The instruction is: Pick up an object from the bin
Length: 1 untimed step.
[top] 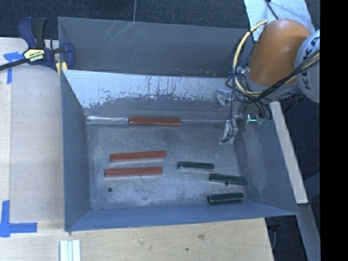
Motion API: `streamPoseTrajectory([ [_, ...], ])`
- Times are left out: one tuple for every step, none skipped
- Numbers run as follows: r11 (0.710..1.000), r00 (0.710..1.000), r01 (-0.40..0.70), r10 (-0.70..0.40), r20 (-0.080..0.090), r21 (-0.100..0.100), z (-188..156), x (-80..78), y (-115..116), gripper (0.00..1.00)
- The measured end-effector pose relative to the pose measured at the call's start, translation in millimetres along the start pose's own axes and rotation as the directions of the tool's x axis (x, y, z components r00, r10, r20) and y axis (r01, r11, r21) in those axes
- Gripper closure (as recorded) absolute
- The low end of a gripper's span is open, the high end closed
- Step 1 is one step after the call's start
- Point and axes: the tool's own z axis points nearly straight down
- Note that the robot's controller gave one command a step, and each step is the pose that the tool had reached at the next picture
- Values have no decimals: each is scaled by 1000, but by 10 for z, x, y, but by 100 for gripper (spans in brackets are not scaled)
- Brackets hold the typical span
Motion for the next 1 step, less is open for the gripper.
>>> streamPoseTrajectory([
  [1000,1000,-6,6,-1,0,853,474,102,0],
])
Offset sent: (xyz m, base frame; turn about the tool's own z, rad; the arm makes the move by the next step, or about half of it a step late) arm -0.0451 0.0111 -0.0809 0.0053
